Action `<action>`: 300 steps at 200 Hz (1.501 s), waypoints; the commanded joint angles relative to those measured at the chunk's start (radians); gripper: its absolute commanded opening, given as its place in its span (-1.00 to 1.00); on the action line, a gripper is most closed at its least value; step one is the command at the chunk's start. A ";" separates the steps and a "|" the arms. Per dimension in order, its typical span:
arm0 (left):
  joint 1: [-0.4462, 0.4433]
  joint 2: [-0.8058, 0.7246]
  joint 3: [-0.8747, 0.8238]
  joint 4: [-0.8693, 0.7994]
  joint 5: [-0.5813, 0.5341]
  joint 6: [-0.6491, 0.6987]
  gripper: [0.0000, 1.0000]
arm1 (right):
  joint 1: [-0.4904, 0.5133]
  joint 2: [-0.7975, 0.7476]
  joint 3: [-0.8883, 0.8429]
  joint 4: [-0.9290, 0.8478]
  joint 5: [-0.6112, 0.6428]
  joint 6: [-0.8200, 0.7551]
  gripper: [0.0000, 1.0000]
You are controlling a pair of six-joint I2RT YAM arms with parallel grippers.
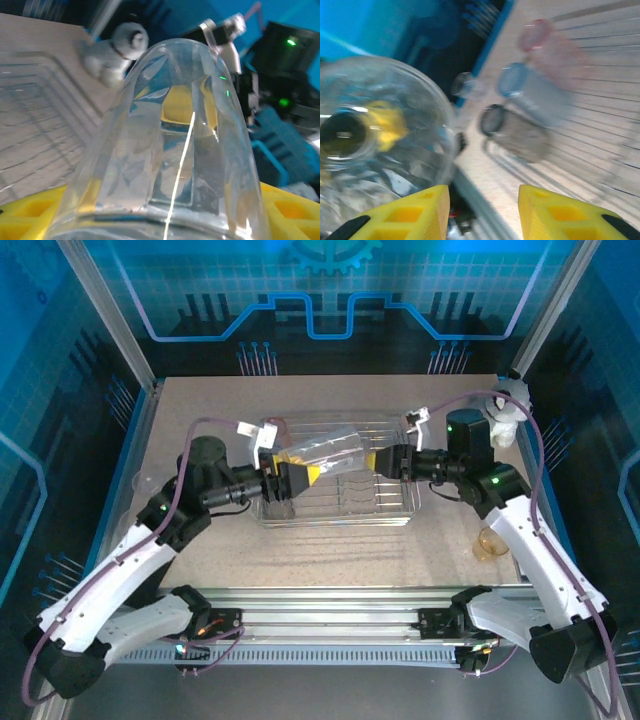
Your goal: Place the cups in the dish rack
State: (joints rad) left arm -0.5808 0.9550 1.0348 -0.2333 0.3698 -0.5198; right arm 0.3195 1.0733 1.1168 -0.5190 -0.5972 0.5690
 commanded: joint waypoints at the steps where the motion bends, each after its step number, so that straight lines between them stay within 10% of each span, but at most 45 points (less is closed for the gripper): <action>1: -0.003 0.062 0.124 -0.298 -0.185 0.104 -0.42 | -0.039 -0.011 -0.010 -0.248 0.217 -0.126 -0.18; 80: -0.004 0.281 0.313 -0.465 -0.341 0.134 -0.44 | -0.115 0.016 -0.072 -0.371 0.626 -0.233 0.13; 152: -0.003 0.457 0.476 -0.597 -0.391 0.171 -0.44 | -0.117 0.172 -0.119 -0.302 0.635 -0.291 0.07; 300: -0.002 0.848 0.869 -0.876 -0.494 0.275 -0.35 | 0.041 0.284 -0.140 -0.316 0.598 -0.312 -0.89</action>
State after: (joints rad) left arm -0.5808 1.7699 1.8324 -1.0519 -0.0898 -0.2798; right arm 0.2966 1.3487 0.9871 -0.7975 0.0566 0.2623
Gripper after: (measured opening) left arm 0.669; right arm 0.069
